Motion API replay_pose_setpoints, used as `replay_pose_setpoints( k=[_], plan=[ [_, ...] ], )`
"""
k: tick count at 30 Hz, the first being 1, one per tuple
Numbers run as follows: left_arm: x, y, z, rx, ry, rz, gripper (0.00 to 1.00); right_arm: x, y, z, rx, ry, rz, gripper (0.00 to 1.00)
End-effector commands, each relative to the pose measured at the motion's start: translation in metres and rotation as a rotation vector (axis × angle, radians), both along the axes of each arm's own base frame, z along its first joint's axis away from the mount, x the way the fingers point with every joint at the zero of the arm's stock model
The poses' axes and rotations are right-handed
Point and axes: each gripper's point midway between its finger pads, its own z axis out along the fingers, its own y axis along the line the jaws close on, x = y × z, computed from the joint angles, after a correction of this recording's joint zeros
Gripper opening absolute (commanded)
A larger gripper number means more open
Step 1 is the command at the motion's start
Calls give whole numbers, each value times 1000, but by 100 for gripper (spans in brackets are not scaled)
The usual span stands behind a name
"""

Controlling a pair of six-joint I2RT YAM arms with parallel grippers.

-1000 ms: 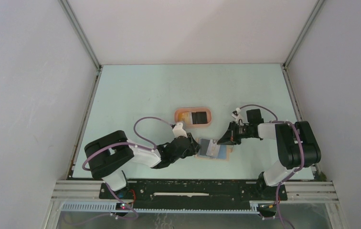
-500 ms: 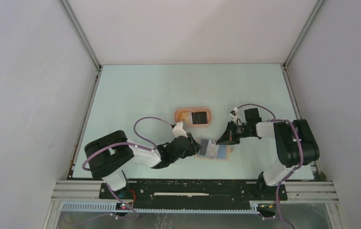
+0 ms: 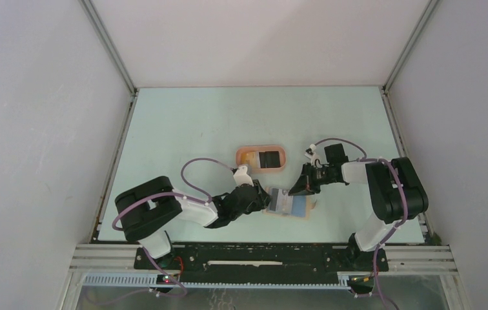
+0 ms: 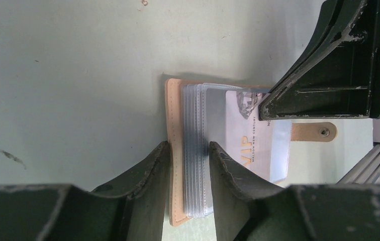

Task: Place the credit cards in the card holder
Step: Insert the credit card into the card holder.

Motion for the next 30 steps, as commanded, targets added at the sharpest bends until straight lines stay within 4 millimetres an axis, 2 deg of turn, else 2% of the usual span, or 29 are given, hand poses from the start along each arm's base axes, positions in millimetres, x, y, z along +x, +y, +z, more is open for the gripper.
replay_pose_setpoints(
  k=[1,7,15,25,30],
  plan=[
    [-9,-1,-8,8,19,-47,40,-1,4,-6,-34,-10,41,11],
    [-10,-2,-4,-6,10,-55,42,0,4,-3,-30,-15,50,21],
    [-11,1,8,-29,-17,-60,49,6,0,3,-18,-28,41,36],
    [-14,17,25,-32,-78,-70,54,9,0,9,-18,-53,61,47],
    [-19,20,46,-32,-148,-116,54,10,0,10,-25,-64,77,48]
  ],
)
